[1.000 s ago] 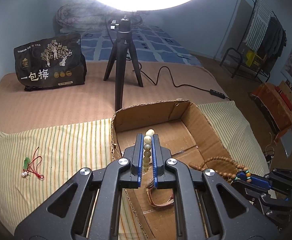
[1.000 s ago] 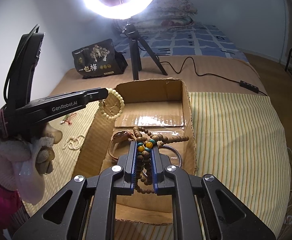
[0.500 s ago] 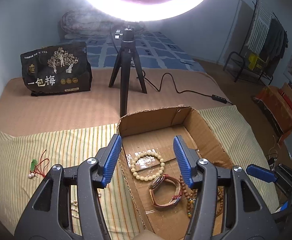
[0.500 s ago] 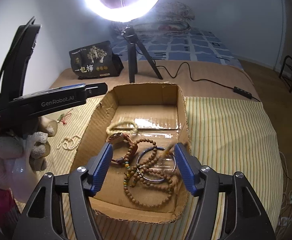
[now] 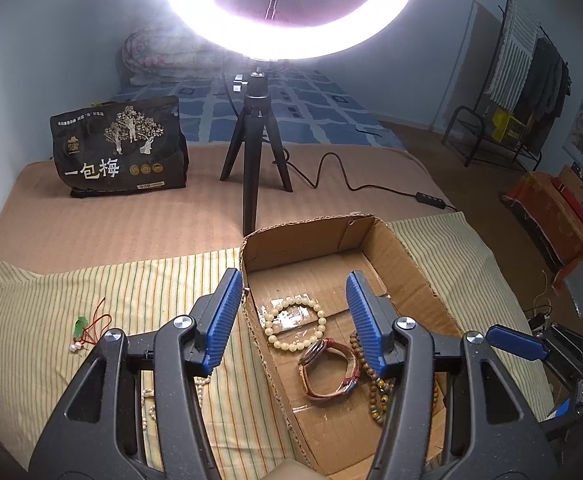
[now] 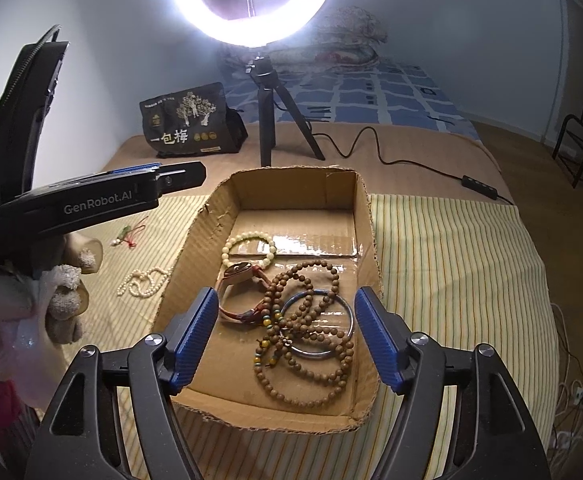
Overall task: Organize jewelry
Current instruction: 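Move both tools from the box over the pearl strand and green pendant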
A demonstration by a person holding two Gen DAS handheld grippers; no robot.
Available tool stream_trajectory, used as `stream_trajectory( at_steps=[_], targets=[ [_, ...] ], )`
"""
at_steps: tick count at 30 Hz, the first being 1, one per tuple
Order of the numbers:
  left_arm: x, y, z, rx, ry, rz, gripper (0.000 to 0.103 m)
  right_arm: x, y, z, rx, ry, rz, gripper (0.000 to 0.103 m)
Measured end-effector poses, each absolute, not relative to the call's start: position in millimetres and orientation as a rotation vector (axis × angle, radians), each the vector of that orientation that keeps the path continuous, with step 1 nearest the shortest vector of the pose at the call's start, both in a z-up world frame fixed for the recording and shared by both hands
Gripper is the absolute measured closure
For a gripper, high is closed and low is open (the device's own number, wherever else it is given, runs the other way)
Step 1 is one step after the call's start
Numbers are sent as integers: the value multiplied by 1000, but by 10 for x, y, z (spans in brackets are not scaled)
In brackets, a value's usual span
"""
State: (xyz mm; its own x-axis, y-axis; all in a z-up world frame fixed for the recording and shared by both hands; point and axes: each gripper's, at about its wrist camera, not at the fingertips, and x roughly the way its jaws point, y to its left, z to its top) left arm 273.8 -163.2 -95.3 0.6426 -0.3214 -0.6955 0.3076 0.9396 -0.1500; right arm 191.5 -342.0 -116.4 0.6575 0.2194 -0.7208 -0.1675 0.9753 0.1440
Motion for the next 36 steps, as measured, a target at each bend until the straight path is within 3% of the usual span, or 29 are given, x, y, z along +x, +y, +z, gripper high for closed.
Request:
stream_trajectory(
  at_steps=[15,36],
  targets=[
    [2528,-1174,-817,-2,781,-343,47,1784,-3228,-1003,70,802,240,32],
    [2454,194,-1010,-41,822,-177,47,1793,-2666,-918,88,779,342,32]
  ],
)
